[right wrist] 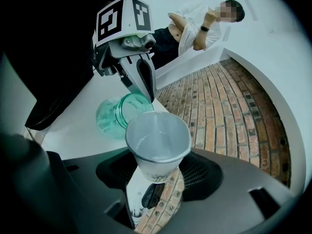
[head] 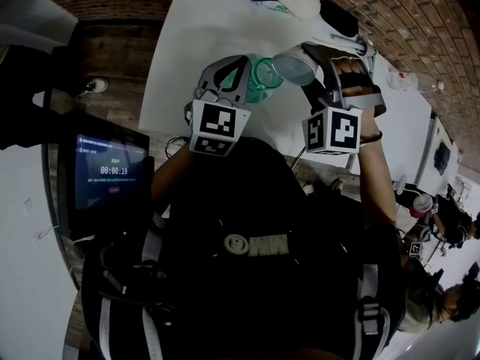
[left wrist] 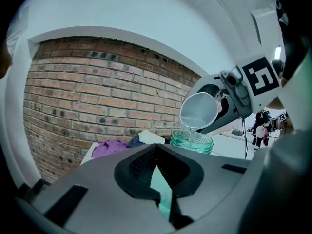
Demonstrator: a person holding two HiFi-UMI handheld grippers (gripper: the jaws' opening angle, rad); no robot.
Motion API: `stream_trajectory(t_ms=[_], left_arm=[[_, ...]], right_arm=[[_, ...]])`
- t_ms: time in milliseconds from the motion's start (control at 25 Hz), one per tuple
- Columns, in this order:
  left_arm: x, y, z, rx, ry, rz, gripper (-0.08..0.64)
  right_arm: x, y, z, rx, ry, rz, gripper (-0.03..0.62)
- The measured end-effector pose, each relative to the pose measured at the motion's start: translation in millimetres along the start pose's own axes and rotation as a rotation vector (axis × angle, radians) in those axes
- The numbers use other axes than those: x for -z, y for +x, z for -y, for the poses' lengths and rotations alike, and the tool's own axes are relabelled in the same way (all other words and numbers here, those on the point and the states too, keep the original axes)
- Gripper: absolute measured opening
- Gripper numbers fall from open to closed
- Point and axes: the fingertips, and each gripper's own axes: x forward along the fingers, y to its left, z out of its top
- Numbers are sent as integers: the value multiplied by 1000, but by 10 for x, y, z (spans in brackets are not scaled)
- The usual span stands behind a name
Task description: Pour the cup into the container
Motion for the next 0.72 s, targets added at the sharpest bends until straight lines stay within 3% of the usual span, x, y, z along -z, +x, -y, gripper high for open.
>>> stream_trajectory(t_ms=[720], left_arm=[[7,-1,-11,0,1,-5,-3]], right_arm=[[-51,-7,30,22,-36,1,270]])
